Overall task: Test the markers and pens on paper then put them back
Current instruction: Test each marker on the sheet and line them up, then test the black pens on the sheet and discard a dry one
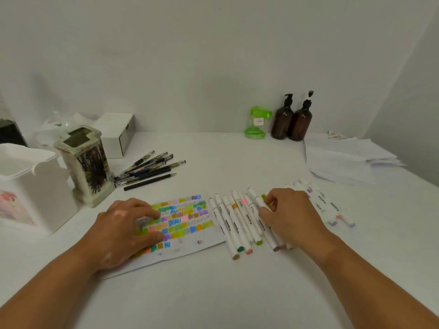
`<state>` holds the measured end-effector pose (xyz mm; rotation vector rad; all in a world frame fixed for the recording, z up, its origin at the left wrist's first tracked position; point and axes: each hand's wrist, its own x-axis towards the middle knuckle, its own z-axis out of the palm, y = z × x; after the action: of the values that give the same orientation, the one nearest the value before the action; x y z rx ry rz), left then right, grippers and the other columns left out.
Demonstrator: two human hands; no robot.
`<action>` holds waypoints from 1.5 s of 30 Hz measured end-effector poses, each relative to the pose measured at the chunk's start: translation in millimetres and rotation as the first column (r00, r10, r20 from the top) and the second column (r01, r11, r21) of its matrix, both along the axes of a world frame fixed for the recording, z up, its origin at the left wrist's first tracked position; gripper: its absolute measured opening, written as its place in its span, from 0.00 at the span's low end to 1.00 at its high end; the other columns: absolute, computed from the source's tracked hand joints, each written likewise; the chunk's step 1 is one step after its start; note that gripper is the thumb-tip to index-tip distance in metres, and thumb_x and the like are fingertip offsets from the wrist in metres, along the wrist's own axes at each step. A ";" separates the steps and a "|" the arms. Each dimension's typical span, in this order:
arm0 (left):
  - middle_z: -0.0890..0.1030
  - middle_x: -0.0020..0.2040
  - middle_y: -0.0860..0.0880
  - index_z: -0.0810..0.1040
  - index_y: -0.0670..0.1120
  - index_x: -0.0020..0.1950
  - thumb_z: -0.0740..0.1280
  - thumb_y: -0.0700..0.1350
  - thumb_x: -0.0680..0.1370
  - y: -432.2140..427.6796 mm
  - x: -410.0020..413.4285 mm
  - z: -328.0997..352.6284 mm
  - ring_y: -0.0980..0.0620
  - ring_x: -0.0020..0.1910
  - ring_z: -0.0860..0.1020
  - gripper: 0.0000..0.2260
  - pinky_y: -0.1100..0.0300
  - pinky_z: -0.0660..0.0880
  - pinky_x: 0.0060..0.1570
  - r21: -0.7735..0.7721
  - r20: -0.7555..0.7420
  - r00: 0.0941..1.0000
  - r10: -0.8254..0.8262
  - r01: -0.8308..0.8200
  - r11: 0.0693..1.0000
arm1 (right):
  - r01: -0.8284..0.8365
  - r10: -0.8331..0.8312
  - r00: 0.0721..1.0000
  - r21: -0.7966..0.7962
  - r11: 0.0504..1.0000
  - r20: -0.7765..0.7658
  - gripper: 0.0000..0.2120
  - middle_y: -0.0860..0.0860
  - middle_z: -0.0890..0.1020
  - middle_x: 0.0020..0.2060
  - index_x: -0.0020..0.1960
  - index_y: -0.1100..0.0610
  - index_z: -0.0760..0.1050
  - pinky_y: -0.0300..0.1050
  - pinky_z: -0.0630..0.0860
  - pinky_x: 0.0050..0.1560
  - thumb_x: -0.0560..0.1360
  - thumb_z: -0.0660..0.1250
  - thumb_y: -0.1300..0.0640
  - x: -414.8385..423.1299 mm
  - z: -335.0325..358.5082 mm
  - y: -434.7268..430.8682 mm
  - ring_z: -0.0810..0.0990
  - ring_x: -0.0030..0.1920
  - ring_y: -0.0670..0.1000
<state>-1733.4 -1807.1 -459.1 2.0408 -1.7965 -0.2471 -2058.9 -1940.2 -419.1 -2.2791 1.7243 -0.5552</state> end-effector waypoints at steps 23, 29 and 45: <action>0.72 0.64 0.63 0.79 0.63 0.59 0.74 0.62 0.70 5.0 27.4 5.7 0.59 0.62 0.71 0.18 0.59 0.71 0.65 0.061 0.020 1.000 0.018 -0.019 0.998 | -0.291 0.298 0.928 0.065 0.955 -0.224 0.32 0.47 0.49 0.82 0.81 0.42 0.49 0.62 0.40 0.80 0.81 0.52 0.35 60.0 -33.8 30.3 0.44 0.81 0.52; 0.72 0.64 0.64 0.79 0.63 0.59 0.74 0.63 0.70 0.2 18.9 2.1 0.59 0.62 0.70 0.19 0.57 0.73 0.63 0.056 0.012 1.000 0.015 -0.015 0.998 | -0.381 0.396 0.893 0.108 0.918 -0.213 0.41 0.47 0.46 0.82 0.81 0.41 0.45 0.65 0.36 0.78 0.74 0.53 0.28 69.3 -40.9 41.5 0.39 0.81 0.52; 0.71 0.63 0.66 0.79 0.63 0.59 0.74 0.63 0.69 2.1 17.5 6.1 0.60 0.62 0.70 0.20 0.61 0.73 0.63 0.096 -0.020 0.999 -0.026 0.028 0.995 | -0.220 0.240 0.923 0.100 0.970 -0.301 0.29 0.51 0.47 0.81 0.80 0.44 0.49 0.72 0.41 0.76 0.81 0.51 0.41 72.7 -40.7 20.9 0.42 0.81 0.60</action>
<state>-1716.0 -1805.0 -452.9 2.0732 -1.8346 -0.3665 -1986.2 -1919.3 -459.7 -2.5833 1.5358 -0.0936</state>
